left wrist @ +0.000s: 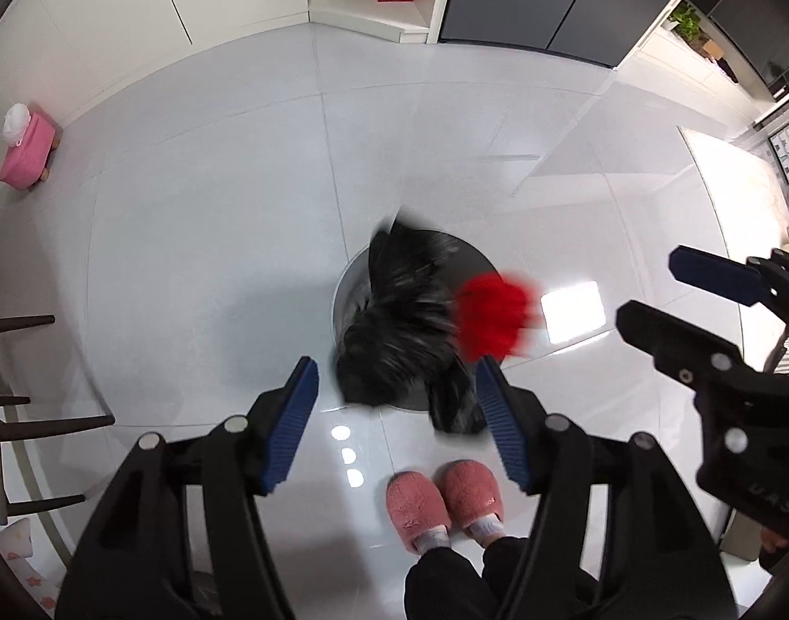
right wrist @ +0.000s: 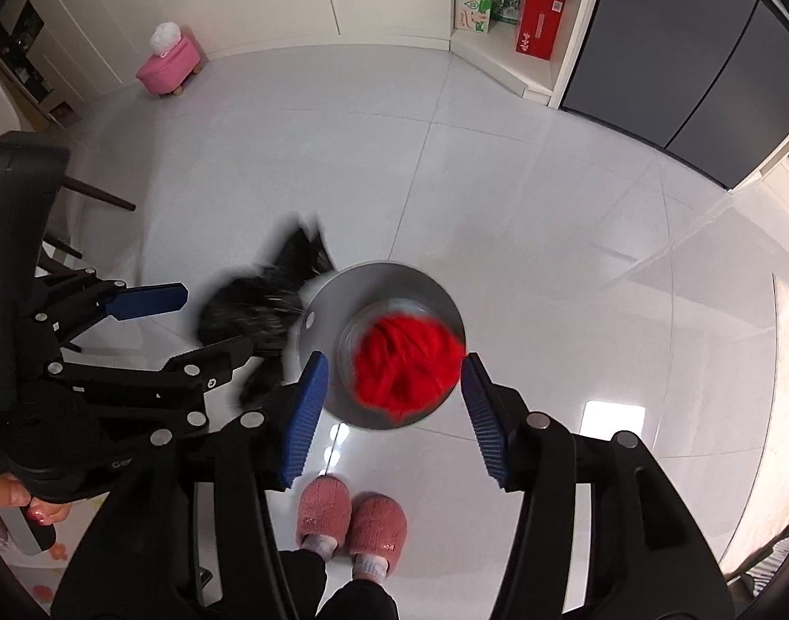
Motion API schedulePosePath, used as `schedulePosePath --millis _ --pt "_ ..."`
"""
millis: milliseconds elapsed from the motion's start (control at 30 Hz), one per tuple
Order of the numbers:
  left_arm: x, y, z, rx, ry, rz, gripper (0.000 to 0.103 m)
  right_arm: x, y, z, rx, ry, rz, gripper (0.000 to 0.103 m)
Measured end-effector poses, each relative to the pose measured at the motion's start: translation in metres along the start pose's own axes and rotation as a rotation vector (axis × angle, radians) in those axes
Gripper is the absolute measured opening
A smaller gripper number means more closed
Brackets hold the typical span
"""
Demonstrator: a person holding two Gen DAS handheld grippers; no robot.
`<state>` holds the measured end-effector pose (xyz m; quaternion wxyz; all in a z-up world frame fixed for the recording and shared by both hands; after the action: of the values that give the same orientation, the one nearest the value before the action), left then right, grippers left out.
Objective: Collect trash
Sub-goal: 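Swing both open tools back toward the table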
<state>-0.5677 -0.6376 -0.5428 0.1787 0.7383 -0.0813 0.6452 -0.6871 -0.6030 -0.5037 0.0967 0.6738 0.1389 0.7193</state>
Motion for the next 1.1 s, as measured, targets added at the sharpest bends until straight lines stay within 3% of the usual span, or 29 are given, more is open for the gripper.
schedulePosePath --millis 133,333,467,700,900,1100 --pt "0.005 0.005 -0.002 0.007 0.001 -0.009 0.07 0.015 -0.002 0.0 -0.005 -0.006 0.002 0.052" --pt "0.039 0.001 -0.003 0.016 0.001 -0.029 0.07 0.053 0.005 0.006 0.042 -0.027 -0.008 0.052" --pt "0.074 -0.006 -0.001 0.057 -0.007 -0.052 0.07 0.09 0.01 0.019 0.076 -0.019 -0.029 0.052" --pt "0.15 -0.032 0.021 0.196 0.05 -0.122 0.07 0.153 0.021 0.065 0.216 0.022 -0.073 0.052" --pt "0.22 -0.084 0.072 0.417 0.145 -0.197 0.07 0.204 0.026 0.132 0.443 0.118 -0.142 0.052" --pt "0.292 -0.177 0.129 0.664 0.25 -0.284 0.07 0.248 0.014 0.229 0.747 0.253 -0.22 0.053"
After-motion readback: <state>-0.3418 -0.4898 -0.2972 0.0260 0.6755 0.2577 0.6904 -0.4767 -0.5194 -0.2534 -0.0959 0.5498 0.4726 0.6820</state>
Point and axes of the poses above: each gripper's, at about its wrist camera, not at the fingertips, and x roughly against the way its jaws point, z to its left, y to its top, the point moved 4 cm from there along -x, roughly the way its jaws point, and after that the axes turned 10 degrees about x, right-handed, at the moved point
